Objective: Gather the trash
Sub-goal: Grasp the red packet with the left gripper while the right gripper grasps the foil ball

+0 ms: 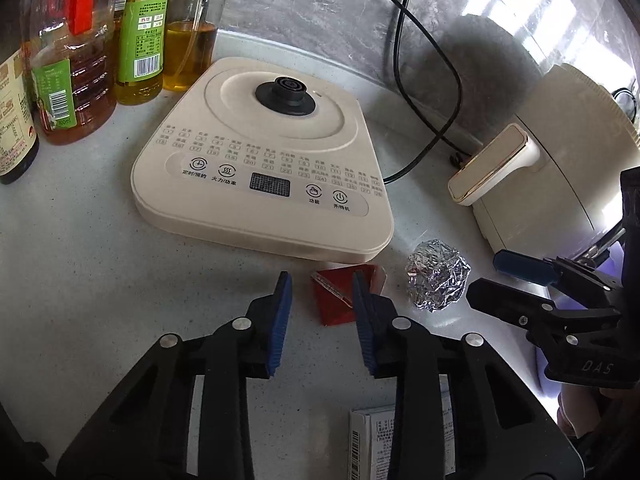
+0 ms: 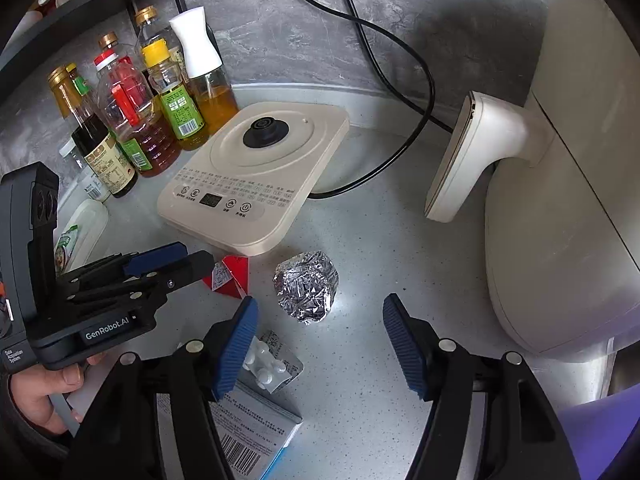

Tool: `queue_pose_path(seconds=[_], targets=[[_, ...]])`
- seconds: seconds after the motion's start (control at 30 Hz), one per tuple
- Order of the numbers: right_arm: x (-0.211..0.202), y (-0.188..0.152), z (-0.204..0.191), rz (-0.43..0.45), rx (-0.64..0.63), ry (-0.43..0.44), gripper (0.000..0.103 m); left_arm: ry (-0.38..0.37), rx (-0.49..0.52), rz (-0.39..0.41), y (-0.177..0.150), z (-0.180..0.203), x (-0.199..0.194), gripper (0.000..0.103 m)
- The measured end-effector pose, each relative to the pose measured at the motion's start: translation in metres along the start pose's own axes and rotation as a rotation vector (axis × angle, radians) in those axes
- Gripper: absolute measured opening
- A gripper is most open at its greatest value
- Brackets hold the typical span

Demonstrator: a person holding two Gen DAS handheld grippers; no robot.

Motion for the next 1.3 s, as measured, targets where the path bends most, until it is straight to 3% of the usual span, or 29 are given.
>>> queue_pose_path(seconds=[0.13, 0.3, 0.5, 0.63, 0.67, 0.7, 0.73, 1.3], targets=[[0.012, 0.005, -0.003, -0.013, -0.015, 0.009, 0.064, -0.011, -0.003, -0.007, -0.004, -0.001, 0.001, 0.004], [0.026, 0.010, -0.008, -0.028, -0.041, 0.006, 0.067, -0.012, -0.013, 0.020, -0.007, 0.003, -0.008, 0.004], [0.032, 0.011, -0.013, -0.012, -0.060, 0.012, 0.086, 0.016, -0.024, 0.057, -0.007, -0.002, -0.031, 0.004], [0.041, 0.011, -0.014, -0.014, -0.065, 0.007, 0.087, 0.042, -0.036, 0.083, -0.010, -0.008, -0.051, 0.004], [0.043, 0.011, -0.013, -0.009, -0.064, 0.008, 0.085, 0.044, -0.039, 0.090, -0.011, -0.008, -0.056, 0.004], [0.047, 0.010, -0.015, -0.013, -0.073, 0.016, 0.067, 0.048, -0.041, 0.099, -0.012, -0.008, -0.061, 0.004], [0.051, 0.007, -0.016, -0.039, -0.089, 0.024, 0.040, 0.052, -0.044, 0.108, -0.012, -0.008, -0.065, 0.004], [-0.078, -0.004, -0.033, 0.166, -0.076, 0.074, 0.039, 0.118, 0.011, 0.219, -0.038, 0.035, -0.162, 0.004]])
Point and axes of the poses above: each gripper's, at about its wrist camera, not at the fingertips, and x roughly the way its jaws point, z to its right, y to its top, the point moved 10 cm from there along x, roughly the way its jaws point, and after that the axes turned 3 degrees about -z, right-handed, at the moved point
